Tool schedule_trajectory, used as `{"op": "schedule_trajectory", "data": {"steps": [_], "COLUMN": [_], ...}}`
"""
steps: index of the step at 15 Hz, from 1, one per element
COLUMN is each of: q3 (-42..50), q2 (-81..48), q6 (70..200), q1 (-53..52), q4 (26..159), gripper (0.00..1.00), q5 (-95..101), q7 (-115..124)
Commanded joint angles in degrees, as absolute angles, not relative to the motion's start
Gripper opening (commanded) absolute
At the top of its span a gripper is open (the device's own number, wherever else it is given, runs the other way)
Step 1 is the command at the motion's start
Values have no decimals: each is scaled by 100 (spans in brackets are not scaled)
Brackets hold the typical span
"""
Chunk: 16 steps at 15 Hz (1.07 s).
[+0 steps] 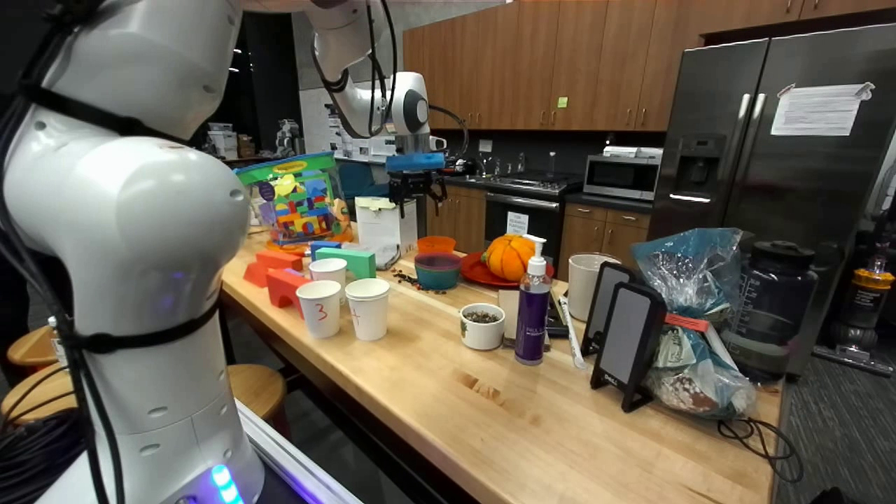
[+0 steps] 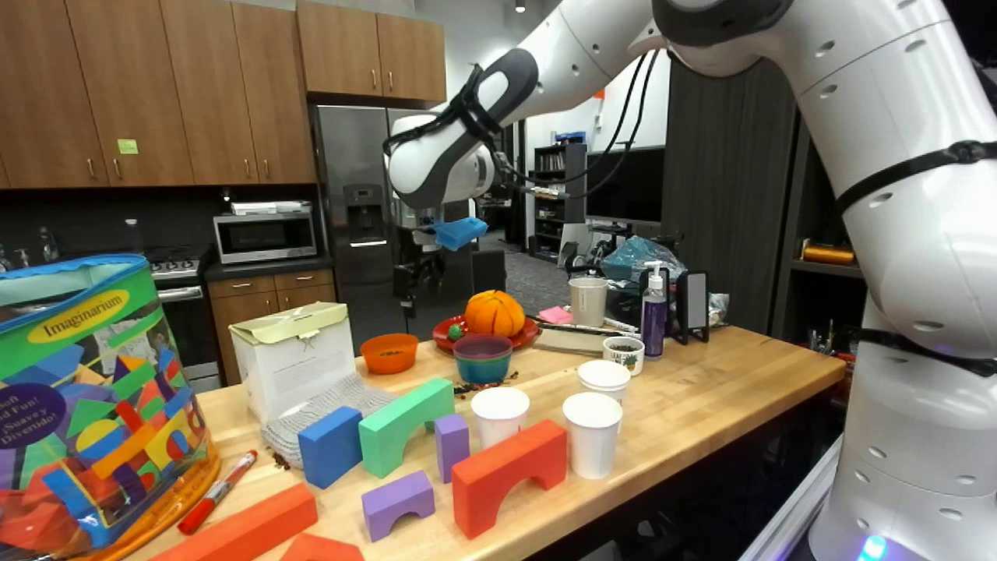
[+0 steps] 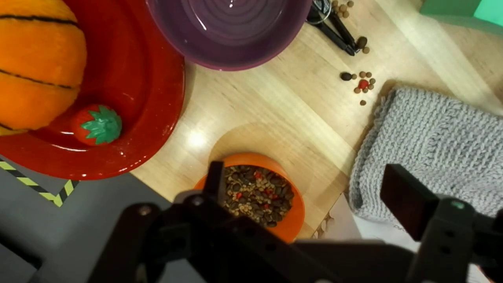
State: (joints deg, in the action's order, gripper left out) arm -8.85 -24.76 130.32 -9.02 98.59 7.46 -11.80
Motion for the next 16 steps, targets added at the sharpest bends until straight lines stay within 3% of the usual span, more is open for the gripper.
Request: {"op": "schedule_trajectory", "data": {"steps": [1,16], "q3": [-827,-486], "q2": [-2963,-3612], "q6": [12772,12624], "q1": [-958,-1161], "q4": [9234,8447], "gripper": [100,100], "q5": [679,697], "q7": [-972,446]}}
